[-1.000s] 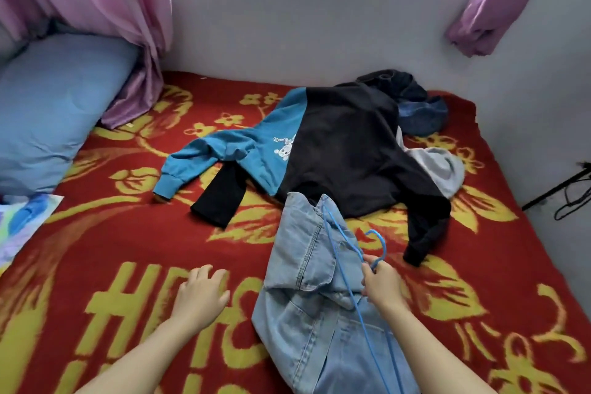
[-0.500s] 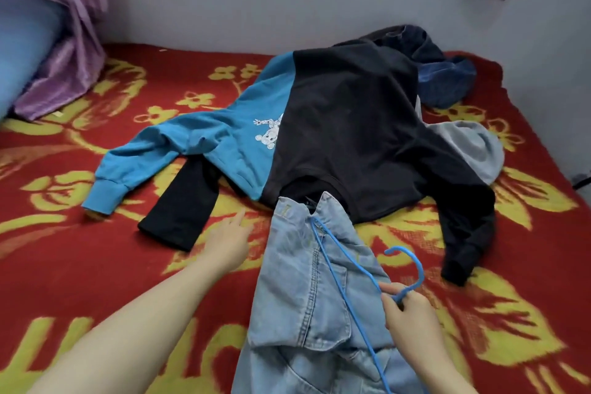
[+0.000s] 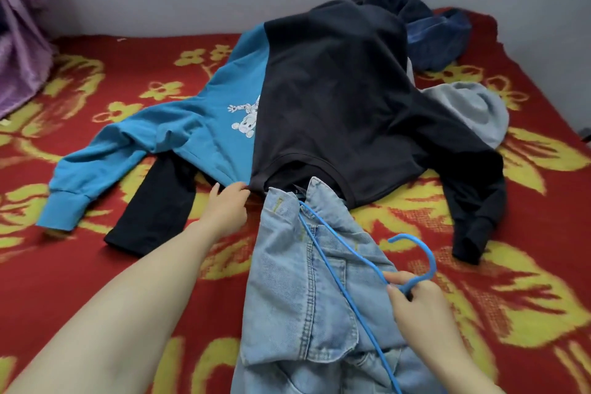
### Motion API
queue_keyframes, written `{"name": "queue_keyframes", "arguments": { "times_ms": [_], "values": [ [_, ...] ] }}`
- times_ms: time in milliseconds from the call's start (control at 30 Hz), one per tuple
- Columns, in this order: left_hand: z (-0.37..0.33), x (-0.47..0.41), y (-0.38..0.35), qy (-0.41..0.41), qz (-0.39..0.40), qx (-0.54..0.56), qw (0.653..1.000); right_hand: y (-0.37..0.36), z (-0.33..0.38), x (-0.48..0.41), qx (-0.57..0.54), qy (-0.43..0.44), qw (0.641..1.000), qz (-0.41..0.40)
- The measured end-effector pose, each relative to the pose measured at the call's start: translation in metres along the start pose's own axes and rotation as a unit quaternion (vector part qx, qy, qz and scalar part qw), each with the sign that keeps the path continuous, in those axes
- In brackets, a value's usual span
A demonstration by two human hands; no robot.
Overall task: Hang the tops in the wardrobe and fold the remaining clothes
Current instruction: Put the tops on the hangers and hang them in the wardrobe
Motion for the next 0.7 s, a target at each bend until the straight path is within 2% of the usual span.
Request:
{"name": "queue_keyframes", "arguments": {
  "times_ms": [100,267,367,467,567,700],
  "values": [
    [0.01,0.008,0.054,0.028,-0.158,0.089,0.983,0.0,-0.001,0.001,0.017,-0.002,1.0,-0.01],
    [0.018,0.045,0.119,0.072,-0.24,0.224,0.942,-0.005,0.006,0.014,0.021,-0.023,0.999,-0.008],
    [0.011,0.083,0.141,0.091,-0.257,0.246,0.93,0.002,0.013,0.02,0.005,-0.029,1.0,0.0],
    [-0.006,0.126,0.139,0.094,-0.215,0.27,0.934,-0.006,0.02,0.03,0.021,-0.019,0.999,0.023],
    [-0.026,0.175,0.136,0.092,-0.172,0.286,0.938,-0.017,0.024,0.049,0.073,0.005,0.997,0.035],
    [-0.052,0.247,0.151,0.098,-0.163,0.308,0.932,-0.001,0.024,0.102,0.153,0.031,0.987,0.034]
  ]
}}
Point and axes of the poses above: each hand's wrist, its own x-axis away from the middle knuckle, its own y-axis out of the back of the hand, z = x × y, the point moved 8 cm from there along -x, towards the middle knuckle, and after that the axes turned 10 degrees about -y, right-handed, at the moved point
